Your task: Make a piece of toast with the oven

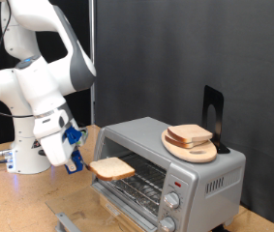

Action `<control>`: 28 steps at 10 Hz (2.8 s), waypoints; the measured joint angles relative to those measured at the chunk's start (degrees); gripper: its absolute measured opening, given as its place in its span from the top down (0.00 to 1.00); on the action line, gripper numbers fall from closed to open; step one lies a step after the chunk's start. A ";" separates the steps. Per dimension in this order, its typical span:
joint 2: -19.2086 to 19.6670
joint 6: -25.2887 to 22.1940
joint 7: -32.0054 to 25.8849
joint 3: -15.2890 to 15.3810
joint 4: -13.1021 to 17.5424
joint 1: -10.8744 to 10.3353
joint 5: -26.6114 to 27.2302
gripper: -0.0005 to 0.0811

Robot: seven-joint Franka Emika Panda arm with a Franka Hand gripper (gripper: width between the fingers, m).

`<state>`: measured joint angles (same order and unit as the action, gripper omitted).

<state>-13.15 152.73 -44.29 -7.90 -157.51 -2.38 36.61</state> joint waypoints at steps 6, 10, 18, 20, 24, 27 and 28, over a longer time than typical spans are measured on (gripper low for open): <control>0.02 4.43 5.46 5.52 -0.76 -2.43 0.60 0.55; 1.50 10.19 4.68 7.39 -0.86 -4.28 2.84 0.55; 2.89 16.38 -12.70 6.32 0.61 -8.31 16.94 0.55; 3.29 17.45 -12.50 6.41 0.54 -7.84 14.05 0.55; 7.22 22.62 -12.89 6.33 0.62 -5.95 8.38 0.55; 9.99 22.71 -12.07 5.97 0.74 -3.84 4.83 0.55; 10.37 22.71 -13.83 5.61 0.83 -3.84 6.01 0.55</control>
<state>-2.78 175.44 -58.12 -2.29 -156.68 -6.23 42.63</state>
